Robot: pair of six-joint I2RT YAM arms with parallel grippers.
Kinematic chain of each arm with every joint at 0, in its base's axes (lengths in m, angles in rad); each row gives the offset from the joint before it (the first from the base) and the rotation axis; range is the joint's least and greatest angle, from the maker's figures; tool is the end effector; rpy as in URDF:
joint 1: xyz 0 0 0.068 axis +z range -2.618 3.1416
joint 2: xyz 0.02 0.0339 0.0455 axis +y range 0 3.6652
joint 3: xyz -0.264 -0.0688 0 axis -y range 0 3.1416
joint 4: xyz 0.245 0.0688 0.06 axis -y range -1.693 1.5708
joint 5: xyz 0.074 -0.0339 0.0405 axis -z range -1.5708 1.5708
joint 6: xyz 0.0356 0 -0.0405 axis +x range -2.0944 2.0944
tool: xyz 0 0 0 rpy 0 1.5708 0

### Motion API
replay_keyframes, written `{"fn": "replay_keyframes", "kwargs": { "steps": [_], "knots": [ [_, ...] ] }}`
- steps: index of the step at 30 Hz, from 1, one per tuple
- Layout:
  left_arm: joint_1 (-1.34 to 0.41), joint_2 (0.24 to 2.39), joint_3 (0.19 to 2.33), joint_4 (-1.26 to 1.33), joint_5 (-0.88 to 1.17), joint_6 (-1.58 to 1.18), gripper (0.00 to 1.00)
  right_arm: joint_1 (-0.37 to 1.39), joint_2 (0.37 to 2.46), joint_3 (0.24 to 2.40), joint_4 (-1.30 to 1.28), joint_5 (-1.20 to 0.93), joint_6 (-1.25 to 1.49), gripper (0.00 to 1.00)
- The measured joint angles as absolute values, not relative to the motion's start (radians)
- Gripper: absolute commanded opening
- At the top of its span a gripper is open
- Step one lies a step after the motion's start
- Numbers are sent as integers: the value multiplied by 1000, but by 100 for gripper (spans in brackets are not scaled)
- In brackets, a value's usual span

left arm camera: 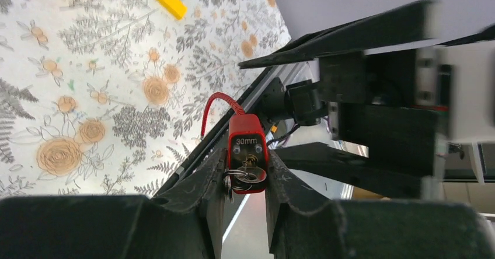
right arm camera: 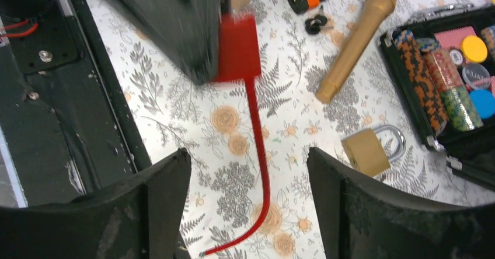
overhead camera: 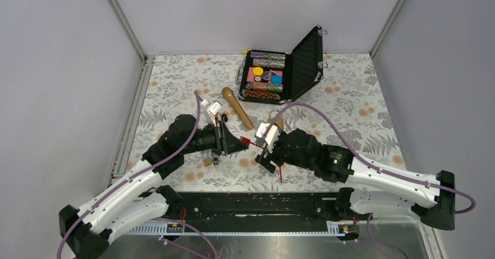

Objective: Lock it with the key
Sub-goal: Pick up the lock from the center of the board.

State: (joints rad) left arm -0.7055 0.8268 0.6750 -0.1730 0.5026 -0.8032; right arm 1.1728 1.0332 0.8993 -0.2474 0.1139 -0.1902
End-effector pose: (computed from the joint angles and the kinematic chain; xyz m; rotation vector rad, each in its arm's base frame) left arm 0.1352 -0.1377 0.2964 0.2865 2.1326 -1.4370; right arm 0.0956 0.2170 0.3263 -1.1919 1.5910 0.5341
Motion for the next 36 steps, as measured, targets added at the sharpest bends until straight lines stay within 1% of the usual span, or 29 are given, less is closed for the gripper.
{"fn": "replay_keyframes", "kwargs": {
  "steps": [8, 12, 15, 20, 22, 27, 28, 29, 30, 32, 33, 34, 36],
  "knots": [
    [-705, 680, 781, -241, 448, -759, 0, 1174, 785, 622, -146, 142, -163, 80],
    [-705, 638, 804, -252, 448, -749, 0, 1174, 685, 549, -117, 173, -125, 78],
    [-705, 622, 809, -273, 448, -741, 0, 1174, 638, 533, -95, 207, -93, 72],
    [-705, 616, 817, -300, 448, -736, 0, 1174, 612, 532, -65, 242, -41, 56],
    [-705, 613, 818, -301, 448, -733, 0, 1174, 615, 532, -60, 249, -20, 54],
    [-705, 600, 818, -302, 450, -733, 0, 1174, 666, 538, -55, 269, 22, 51],
    [-705, 596, 818, -302, 452, -733, 0, 1174, 681, 540, -55, 273, 28, 49],
    [-705, 595, 818, -302, 452, -733, 0, 1174, 697, 543, -55, 277, 33, 44],
    [-705, 590, 818, -302, 453, -733, 0, 1174, 712, 546, -56, 280, 40, 36],
    [-705, 584, 818, -302, 453, -733, 0, 1174, 737, 555, -56, 288, 53, 12],
    [-705, 582, 818, -302, 453, -733, 1, 1174, 746, 561, -56, 291, 60, 3],
    [-705, 580, 818, -302, 453, -733, 9, 1174, 754, 567, -56, 297, 67, 0],
    [-705, 571, 818, -304, 452, -729, 38, 1174, 760, 581, -57, 303, 74, 0]
  ]
}}
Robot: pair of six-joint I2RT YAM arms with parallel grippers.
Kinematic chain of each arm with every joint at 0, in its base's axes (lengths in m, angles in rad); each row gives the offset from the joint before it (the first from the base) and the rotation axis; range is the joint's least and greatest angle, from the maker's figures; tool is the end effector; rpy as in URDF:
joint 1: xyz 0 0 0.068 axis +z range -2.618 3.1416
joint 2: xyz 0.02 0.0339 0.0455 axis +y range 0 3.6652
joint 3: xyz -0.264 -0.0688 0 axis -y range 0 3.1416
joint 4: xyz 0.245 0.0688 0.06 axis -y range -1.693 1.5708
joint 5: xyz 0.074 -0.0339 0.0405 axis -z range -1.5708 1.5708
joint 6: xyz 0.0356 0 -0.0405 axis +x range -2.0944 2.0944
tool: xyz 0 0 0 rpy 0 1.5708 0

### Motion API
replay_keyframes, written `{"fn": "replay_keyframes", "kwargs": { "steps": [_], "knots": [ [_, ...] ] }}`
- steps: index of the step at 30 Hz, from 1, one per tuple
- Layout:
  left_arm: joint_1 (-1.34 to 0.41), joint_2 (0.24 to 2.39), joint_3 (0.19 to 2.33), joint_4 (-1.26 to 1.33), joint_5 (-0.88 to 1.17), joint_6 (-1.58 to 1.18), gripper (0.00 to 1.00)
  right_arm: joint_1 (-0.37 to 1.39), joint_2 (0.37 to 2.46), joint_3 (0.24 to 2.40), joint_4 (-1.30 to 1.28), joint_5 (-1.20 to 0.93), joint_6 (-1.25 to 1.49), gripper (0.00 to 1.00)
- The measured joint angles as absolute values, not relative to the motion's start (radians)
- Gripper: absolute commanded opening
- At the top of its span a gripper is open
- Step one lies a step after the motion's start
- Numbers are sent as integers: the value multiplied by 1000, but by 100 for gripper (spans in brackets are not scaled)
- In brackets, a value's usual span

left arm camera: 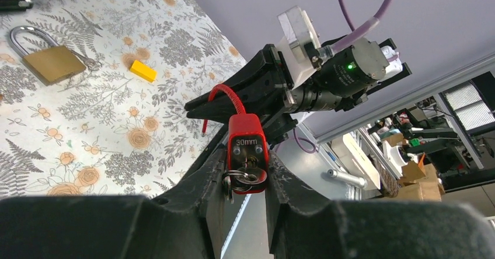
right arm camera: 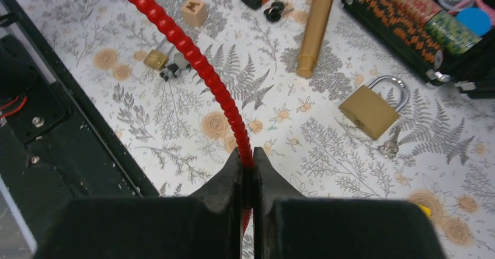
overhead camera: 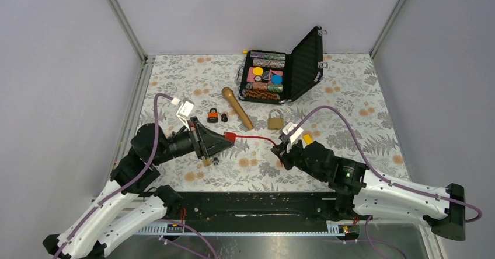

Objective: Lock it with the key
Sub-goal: Pick up the lock from the center of the board, then lock the lock.

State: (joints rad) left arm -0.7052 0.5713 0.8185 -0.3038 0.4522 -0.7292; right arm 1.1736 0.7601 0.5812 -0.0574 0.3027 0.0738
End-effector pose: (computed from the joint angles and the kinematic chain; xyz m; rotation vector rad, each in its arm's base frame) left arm 0.0864 -0.0939 0.3684 0.3684 1.7987 -1.4253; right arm 0.0815 0.1669 0.2856 -0.7672 1.6714 0.6141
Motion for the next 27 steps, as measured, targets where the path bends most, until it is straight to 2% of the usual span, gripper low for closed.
{"fn": "replay_keyframes", "kwargs": {
  "steps": [2, 3, 4, 6, 13, 19, 27],
  "knots": [
    [-705, 566, 820, -308, 448, -717, 68, 1174, 759, 596, -63, 316, 75, 0],
    [-705, 564, 825, -320, 444, -701, 79, 1174, 757, 607, -70, 326, 72, 0],
    [-705, 562, 836, -340, 433, -677, 88, 1174, 751, 615, -72, 332, 62, 0],
    [-705, 557, 865, -391, 386, -624, 97, 1174, 728, 635, -83, 330, 23, 0],
    [-705, 552, 939, -452, 265, -453, 99, 1174, 693, 793, -202, 275, -162, 0],
    [-705, 660, 942, -411, 422, -353, 98, 1174, 750, 920, -284, 244, -257, 0],
    [-707, 774, 928, -378, 552, -311, 97, 1174, 799, 952, -322, 233, -294, 0]
  ]
}}
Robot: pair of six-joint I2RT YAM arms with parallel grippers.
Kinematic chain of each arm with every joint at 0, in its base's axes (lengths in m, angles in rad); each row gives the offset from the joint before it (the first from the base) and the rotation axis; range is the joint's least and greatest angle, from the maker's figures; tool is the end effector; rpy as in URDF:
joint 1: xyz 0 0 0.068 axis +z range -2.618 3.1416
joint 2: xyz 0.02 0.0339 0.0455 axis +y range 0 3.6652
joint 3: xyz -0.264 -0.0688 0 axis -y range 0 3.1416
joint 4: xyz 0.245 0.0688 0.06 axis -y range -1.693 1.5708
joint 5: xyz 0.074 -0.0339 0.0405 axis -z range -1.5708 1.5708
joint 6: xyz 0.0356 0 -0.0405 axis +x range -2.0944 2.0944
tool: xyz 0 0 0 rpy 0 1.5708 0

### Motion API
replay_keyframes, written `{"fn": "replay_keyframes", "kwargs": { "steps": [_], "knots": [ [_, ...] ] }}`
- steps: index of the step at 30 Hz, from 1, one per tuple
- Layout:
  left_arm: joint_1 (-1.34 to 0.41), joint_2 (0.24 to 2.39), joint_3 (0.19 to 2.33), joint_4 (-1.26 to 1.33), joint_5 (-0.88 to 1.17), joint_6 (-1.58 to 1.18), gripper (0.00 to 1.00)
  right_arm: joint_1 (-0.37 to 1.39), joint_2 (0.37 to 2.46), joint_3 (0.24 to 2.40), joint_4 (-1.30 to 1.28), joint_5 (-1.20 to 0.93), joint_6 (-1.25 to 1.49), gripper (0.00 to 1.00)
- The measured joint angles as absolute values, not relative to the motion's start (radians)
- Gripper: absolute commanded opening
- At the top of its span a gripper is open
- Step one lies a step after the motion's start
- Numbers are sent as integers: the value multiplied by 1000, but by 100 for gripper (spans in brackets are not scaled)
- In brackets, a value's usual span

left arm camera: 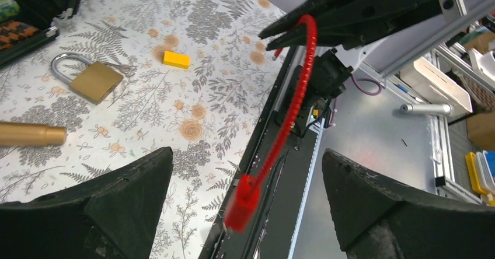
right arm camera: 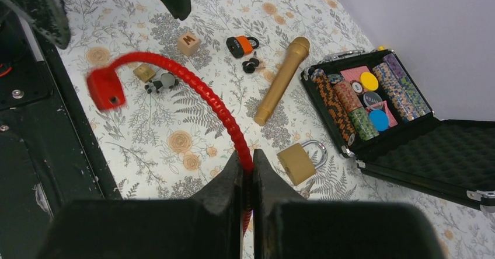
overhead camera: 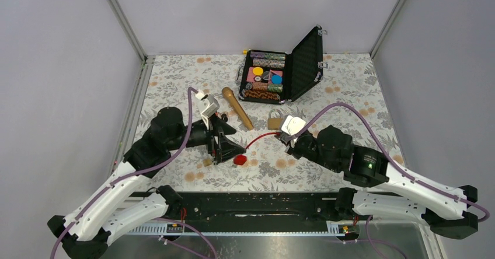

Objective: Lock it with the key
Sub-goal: Lock the lock.

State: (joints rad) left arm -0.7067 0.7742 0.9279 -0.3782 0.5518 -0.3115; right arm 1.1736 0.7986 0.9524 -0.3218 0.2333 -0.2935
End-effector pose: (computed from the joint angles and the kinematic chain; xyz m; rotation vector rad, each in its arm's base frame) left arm 0.1140 -0.1219 0.3717 0.7876 1.7654 -1.1990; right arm 0.0756 0.1590 0.3813 -1.0408 1.4129 0.4432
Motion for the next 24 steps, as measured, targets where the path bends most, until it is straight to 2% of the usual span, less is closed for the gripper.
{"fn": "replay_keyframes", "kwargs": {
  "steps": [6, 9, 14, 18, 21, 23, 24],
  "knots": [
    [-746, 769, 899, -347, 595, -287, 92, 1174, 798, 993, -351, 223, -306, 0],
    [-771, 791, 896, -342, 601, -273, 62, 1174, 799, 1025, -365, 223, -309, 0],
    [-820, 818, 897, -374, 598, -233, 45, 1174, 799, 1063, -377, 224, -309, 0],
    [-865, 798, 897, -393, 590, -207, 22, 1174, 797, 1077, -377, 224, -309, 0],
    [-879, 778, 897, -396, 587, -196, 25, 1174, 795, 1078, -377, 224, -309, 0],
    [-881, 769, 897, -396, 583, -191, 47, 1174, 794, 1078, -377, 223, -309, 0],
    [-881, 767, 897, -397, 579, -190, 54, 1174, 794, 1078, -377, 223, -309, 0]
  ]
}}
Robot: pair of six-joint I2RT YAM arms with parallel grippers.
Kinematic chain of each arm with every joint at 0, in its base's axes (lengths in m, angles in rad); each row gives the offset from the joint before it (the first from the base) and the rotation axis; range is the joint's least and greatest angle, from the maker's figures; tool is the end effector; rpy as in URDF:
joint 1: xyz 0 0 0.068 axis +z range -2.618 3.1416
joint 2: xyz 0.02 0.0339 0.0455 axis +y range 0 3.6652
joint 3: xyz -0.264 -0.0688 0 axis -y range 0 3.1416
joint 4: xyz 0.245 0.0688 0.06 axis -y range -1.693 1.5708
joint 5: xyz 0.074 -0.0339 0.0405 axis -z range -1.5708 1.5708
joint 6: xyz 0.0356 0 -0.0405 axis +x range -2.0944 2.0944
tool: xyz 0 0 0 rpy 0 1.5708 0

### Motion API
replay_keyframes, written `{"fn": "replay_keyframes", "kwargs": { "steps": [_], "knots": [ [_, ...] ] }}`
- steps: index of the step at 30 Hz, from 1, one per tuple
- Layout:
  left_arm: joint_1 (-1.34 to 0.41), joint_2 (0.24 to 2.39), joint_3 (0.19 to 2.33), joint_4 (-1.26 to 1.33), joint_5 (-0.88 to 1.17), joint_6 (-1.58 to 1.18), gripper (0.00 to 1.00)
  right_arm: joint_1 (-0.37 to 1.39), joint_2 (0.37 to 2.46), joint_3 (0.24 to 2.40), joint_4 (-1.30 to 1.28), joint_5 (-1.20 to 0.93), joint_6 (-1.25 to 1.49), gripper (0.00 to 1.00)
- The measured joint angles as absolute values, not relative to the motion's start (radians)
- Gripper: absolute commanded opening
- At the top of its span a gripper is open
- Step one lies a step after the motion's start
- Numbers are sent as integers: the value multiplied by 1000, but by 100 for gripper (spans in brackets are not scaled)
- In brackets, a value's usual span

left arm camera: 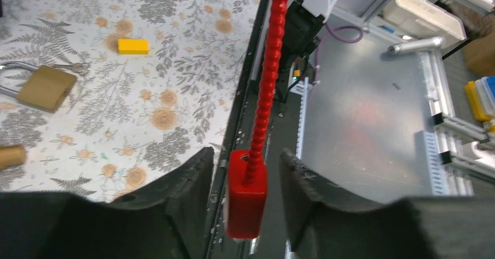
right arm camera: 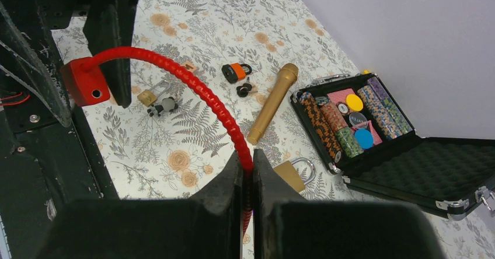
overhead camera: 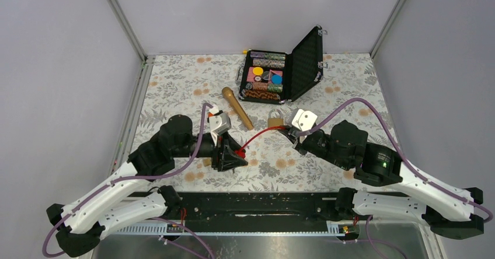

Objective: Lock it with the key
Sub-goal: Lock the lock.

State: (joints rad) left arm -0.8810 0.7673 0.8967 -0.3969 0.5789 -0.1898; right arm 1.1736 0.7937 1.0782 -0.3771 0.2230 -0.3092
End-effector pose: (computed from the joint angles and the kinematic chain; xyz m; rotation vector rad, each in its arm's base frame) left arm 0.0902 -0.1399 0.3604 1.0730 1.6778 -1.2532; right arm 0.0697 0.1458 0.4180 -1.0043 1.3498 0.4688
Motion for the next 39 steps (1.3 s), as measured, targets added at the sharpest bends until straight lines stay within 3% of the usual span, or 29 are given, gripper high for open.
{"fn": "replay_keyframes", "kwargs": {
  "steps": [2, 5, 10, 14, 18, 27, 39],
  "knots": [
    [-881, 767, 897, -403, 571, -187, 59, 1174, 793, 1078, -377, 223, -309, 0],
    [-882, 765, 897, -421, 553, -183, 55, 1174, 790, 1078, -378, 223, -309, 0],
    [-882, 749, 897, -431, 537, -182, 28, 1174, 788, 1079, -393, 223, -309, 0],
    [-886, 741, 897, -439, 533, -175, 21, 1174, 788, 1079, -401, 223, -309, 0],
    [-897, 741, 897, -449, 530, -172, 1, 1174, 787, 1079, -411, 222, -307, 0],
    [-904, 740, 885, -390, 519, -185, 0, 1174, 781, 1067, -340, 207, -191, 0],
    [-916, 708, 710, -44, 651, -124, 0, 1173, 812, 735, 392, -5, 112, 0]
  ]
}}
